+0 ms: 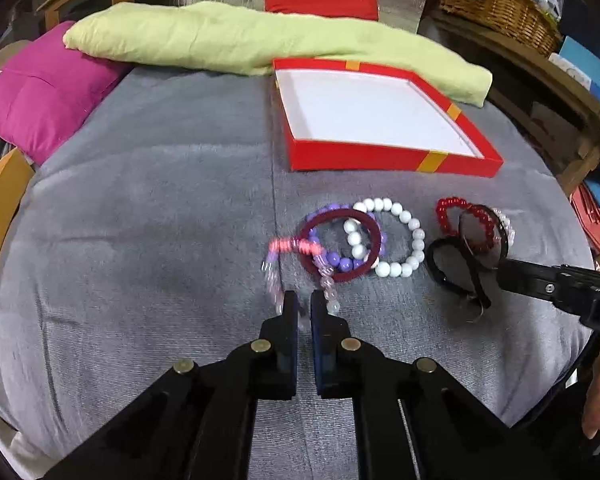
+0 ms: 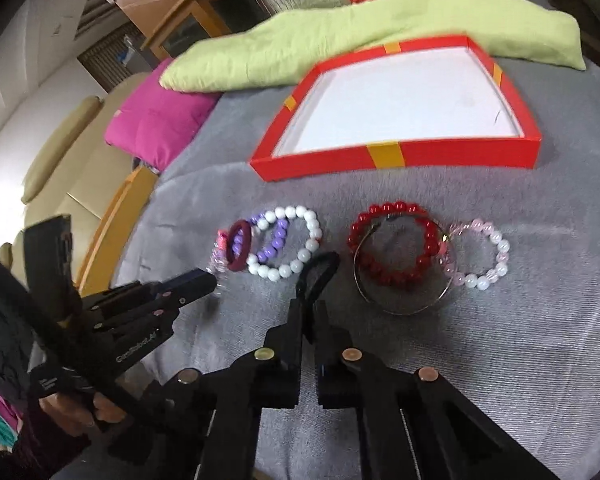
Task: Organize jewelry
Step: 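Close left tool on pink-clear bracelet while right tool grasps black hair tie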
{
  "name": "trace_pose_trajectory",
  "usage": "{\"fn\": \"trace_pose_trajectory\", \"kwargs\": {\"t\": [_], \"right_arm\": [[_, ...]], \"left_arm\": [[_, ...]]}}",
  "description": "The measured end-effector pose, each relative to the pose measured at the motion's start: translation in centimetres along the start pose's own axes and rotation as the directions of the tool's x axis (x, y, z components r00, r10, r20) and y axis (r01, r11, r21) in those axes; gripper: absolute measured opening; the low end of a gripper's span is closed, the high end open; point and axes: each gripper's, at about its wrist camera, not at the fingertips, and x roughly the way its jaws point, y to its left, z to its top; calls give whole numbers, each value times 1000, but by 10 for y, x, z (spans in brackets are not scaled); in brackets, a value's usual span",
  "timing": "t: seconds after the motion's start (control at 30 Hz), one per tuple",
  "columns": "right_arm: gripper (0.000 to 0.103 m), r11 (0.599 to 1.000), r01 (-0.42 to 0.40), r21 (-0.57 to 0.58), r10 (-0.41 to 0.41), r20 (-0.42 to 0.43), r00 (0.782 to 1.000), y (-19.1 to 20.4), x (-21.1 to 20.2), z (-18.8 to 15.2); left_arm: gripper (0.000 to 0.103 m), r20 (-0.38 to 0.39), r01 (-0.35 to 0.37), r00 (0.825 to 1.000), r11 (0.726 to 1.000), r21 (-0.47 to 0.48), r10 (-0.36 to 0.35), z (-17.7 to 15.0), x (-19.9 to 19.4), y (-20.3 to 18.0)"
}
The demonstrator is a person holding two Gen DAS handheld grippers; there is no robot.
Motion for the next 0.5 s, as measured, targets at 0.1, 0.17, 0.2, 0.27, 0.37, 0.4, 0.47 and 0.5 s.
{"fn": "trace_pose_trajectory", "kwargs": {"t": [0.1, 0.17, 0.2, 0.27, 0.37, 0.4, 0.47, 0.5], "right_arm": [[5, 999, -39, 37, 39, 13, 999, -7, -8, -1], [5, 996, -62, 59, 61, 28, 998, -10, -14, -2], [5, 996, -61, 61, 60, 32, 998, -11, -17, -2], [6, 996, -66, 68, 65, 28, 998, -13, -19, -4], [13, 990, -100, 101, 98, 25, 995, -15, -21, -6], [30, 990, -95, 102, 94, 18, 995, -14, -20, -6], [58, 992, -70, 103, 68, 21, 997, -12, -18, -7], [60, 992, -63, 105, 60, 30, 998, -11, -18, -6]], "left_arm": [[6, 18, 1, 1000, 1000, -7, -1, -1, -5, 5], [6, 20, -6, 1000, 1000, -19, 7, 2, -3, 12], [6, 25, -14, 1000, 1000, -26, 15, 2, -4, 15], [7, 34, -21, 999, 999, -47, 22, 5, -2, 19], [44, 35, -19, 999, 996, -82, 22, 8, 2, 21], [56, 35, -28, 999, 996, -88, 31, 9, 4, 21], [56, 27, -27, 999, 997, -72, 29, 8, 7, 15], [56, 18, -23, 1000, 998, -56, 24, 8, 10, 12]]}}
